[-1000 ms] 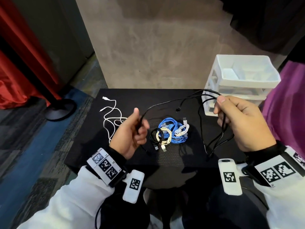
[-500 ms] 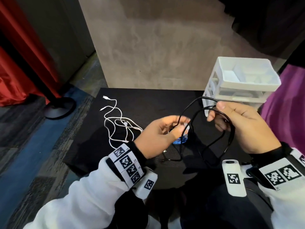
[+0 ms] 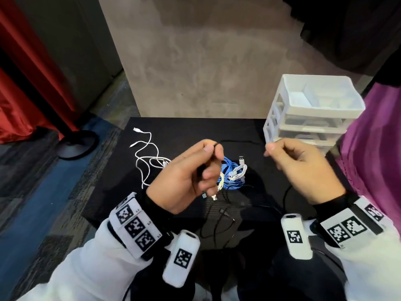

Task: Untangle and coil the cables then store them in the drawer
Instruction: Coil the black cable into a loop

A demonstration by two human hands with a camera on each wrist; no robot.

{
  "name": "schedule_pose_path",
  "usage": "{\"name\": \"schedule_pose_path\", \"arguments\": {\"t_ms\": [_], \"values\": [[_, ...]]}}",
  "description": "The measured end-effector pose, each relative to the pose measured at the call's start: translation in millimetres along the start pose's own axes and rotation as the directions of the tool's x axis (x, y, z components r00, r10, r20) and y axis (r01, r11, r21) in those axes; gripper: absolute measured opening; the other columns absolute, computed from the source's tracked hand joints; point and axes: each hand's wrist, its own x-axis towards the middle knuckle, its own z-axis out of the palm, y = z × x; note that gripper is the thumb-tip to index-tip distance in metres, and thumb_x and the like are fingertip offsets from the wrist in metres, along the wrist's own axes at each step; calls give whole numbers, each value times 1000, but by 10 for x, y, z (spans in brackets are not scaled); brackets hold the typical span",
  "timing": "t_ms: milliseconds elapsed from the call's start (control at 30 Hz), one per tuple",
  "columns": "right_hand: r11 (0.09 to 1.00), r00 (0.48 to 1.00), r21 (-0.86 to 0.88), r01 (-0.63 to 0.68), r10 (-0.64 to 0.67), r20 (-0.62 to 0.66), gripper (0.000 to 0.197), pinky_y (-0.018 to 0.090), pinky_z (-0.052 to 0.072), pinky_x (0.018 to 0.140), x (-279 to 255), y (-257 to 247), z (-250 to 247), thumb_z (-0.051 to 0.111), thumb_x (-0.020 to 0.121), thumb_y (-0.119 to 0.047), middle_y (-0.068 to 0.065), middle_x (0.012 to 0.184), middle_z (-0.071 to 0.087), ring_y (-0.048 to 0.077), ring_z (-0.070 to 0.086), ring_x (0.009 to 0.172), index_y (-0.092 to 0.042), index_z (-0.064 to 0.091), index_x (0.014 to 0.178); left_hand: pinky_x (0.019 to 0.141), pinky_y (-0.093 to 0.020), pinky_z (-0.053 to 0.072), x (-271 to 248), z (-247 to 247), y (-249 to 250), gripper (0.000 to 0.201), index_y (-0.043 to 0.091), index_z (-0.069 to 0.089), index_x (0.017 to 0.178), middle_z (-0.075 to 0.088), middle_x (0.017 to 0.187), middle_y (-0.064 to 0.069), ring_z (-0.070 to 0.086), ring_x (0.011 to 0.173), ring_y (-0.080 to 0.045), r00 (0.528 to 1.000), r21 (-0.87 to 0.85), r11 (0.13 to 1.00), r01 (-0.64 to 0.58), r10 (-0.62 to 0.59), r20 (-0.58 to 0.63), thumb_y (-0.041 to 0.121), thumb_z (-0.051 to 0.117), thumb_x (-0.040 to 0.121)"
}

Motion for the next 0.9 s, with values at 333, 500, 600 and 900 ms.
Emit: {"name": "schedule_pose_path", "arguments": {"t_ms": [333,500,600,900], "values": [[1000,913,10,14,-17,408,22,16,34,57,-354,-326,464,58,105,-28,4,61,56,2,41,52,-17,68,89,115,-47,41,173,38,-7,21,10,58,94,55,148,-8,53,137,-21,966,-80,974,-210,194,-168,21,44,103],[991,868,97,-89,30,495,22,23,45,51,-378,-464,378,57,104,-25,4,66,65,14,54,50,-9,64,90,114,-48,42,160,-76,-174,23,10,64,97,63,135,4,50,139,-11,903,582,772,-254,406,-144,22,46,106],[987,888,152,-53,-23,459,21,23,46,54,-330,-526,230,59,105,-18,10,64,65,18,55,50,-8,66,88,110,-44,46,117,-220,-190,21,17,66,99,71,114,13,52,135,-4,928,771,618,-154,357,-102,23,47,106],[926,971,366,-88,-2,240,23,36,54,54,-132,-463,222,70,91,-28,20,89,66,24,59,71,-5,65,92,82,-42,51,-12,71,-99,35,5,67,127,73,115,-18,62,69,-20,999,199,979,44,-43,-13,24,48,104]]}}
